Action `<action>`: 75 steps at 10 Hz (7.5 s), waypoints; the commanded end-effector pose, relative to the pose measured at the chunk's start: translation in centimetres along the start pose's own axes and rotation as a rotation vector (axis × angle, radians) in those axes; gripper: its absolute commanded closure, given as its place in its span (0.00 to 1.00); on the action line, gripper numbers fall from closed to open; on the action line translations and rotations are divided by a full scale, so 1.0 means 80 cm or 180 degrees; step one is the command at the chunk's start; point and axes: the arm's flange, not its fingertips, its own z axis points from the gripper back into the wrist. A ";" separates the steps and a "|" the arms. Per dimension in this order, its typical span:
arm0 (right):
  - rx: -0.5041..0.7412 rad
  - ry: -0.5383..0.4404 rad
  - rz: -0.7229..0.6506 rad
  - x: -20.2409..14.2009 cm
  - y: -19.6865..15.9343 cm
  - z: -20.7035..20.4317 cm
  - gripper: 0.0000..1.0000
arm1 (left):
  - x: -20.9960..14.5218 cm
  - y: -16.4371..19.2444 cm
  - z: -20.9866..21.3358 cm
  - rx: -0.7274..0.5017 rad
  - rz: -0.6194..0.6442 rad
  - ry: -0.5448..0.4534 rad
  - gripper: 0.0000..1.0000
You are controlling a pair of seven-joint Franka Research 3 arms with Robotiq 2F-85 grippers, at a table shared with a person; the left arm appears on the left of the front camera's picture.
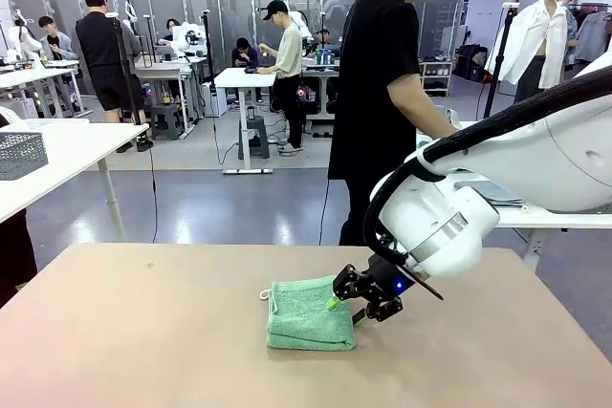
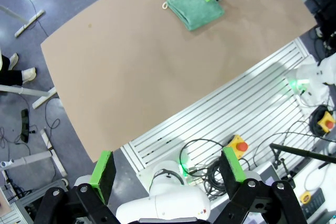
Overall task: Fold the towels and place them in the basket.
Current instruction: Place the folded Towel with hook on the right side of the table, then when a person lays out a Towel with hook on the table, fold it in half twice.
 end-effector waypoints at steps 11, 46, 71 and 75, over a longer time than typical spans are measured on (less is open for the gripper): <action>0.0073 0.0041 0.0112 -0.008 0.012 -0.016 1.00 | -0.008 -0.010 0.009 -0.0050 -0.0049 -0.0036 0.00; -0.1959 -0.0020 0.0603 -0.043 -0.153 0.302 0.00 | -0.008 -0.010 0.009 -0.0050 -0.0049 -0.0036 0.00; -0.1606 -0.0945 0.2250 -0.292 0.180 0.597 0.00 | -0.008 -0.010 0.009 -0.0050 -0.0049 -0.0036 0.00; -0.1852 -0.0961 0.2200 -0.277 0.192 0.606 0.00 | -0.008 -0.010 0.009 -0.0050 -0.0049 -0.0036 0.00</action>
